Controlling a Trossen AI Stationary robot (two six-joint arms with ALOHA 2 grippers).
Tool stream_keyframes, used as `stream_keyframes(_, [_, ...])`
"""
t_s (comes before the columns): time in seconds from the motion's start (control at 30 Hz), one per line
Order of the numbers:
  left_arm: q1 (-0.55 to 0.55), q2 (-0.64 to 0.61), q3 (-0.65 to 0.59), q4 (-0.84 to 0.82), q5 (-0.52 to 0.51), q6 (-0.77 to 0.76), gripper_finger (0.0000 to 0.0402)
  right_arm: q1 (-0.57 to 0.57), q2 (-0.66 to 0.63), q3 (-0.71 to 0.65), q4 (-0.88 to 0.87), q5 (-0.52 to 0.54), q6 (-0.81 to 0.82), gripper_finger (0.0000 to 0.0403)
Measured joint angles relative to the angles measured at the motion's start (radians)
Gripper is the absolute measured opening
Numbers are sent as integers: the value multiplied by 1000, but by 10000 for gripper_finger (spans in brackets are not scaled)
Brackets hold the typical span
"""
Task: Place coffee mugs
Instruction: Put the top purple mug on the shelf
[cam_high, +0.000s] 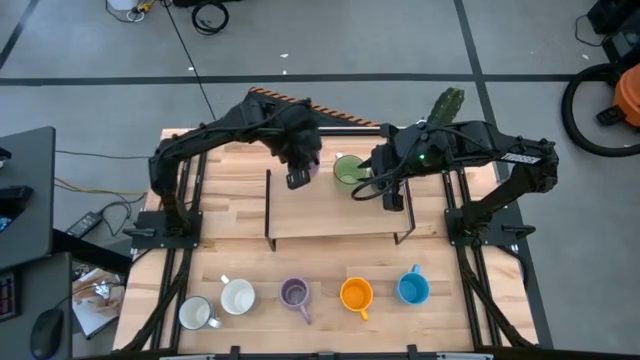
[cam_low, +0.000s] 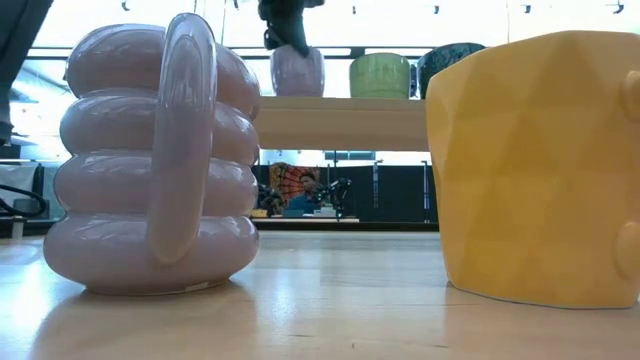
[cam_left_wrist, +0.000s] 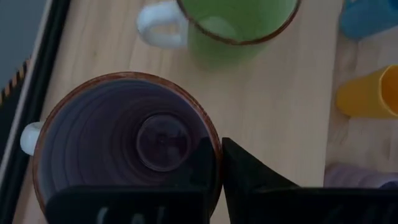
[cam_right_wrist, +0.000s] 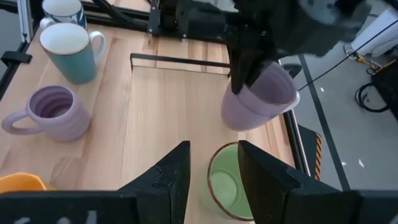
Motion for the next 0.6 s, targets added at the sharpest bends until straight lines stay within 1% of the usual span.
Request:
stream_keyframes(0.23, [-17,48,10,-9,4,-11,23,0,0,0,-4,-1,0,140])
stream_keyframes(0.6, [-70,61,10,30,2,-16,26,0,0,0,3,-1,2,140])
